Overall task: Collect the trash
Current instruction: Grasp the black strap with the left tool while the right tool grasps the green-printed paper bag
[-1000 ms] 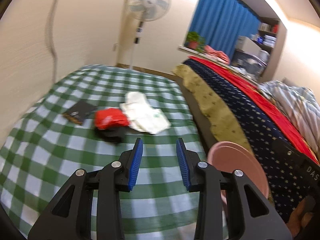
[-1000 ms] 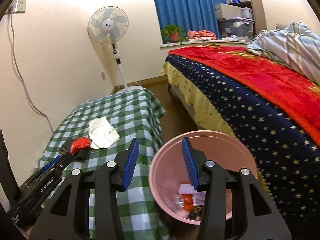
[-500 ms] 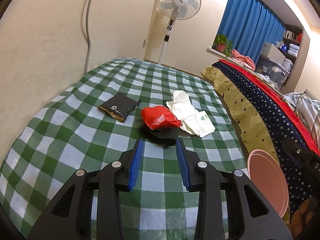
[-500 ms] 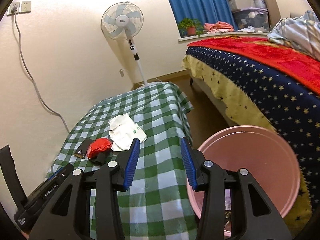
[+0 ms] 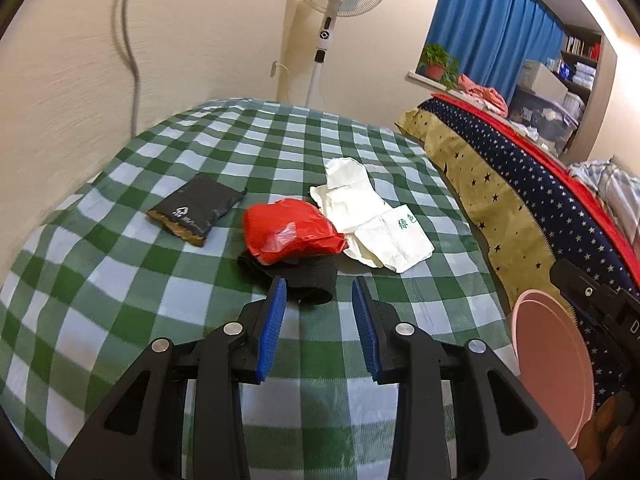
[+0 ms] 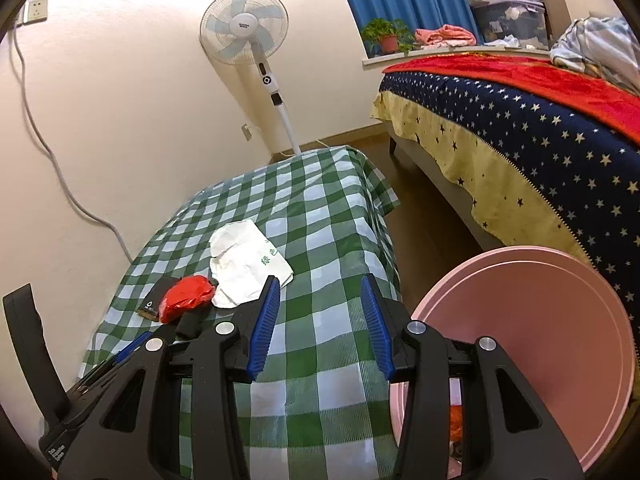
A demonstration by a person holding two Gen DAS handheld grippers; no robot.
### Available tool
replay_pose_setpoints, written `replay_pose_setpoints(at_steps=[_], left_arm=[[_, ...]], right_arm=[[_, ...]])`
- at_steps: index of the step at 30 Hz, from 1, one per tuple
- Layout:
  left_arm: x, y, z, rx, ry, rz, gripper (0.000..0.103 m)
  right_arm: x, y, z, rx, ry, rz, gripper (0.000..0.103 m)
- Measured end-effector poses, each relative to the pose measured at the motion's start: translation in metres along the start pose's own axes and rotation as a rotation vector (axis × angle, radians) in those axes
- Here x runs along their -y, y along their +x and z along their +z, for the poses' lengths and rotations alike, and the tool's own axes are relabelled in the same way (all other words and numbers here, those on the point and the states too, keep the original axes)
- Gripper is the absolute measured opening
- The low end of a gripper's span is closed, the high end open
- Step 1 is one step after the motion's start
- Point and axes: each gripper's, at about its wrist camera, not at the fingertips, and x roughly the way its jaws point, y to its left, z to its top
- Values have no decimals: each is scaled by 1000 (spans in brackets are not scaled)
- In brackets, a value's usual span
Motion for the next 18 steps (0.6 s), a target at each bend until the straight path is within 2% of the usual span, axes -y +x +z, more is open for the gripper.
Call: replay_pose_setpoints(at_steps=[7,14,18], left_arm=[[16,20,6,-45,75,44,35],[6,33,8,-98,32,70,34],[0,34,8,-112,4,61,17]], right_arm=[[-3,21,6,-42,-15,50,43],[-13,52,12,-85,-23,83,43],[-20,73,15,-118,-28,92,43]])
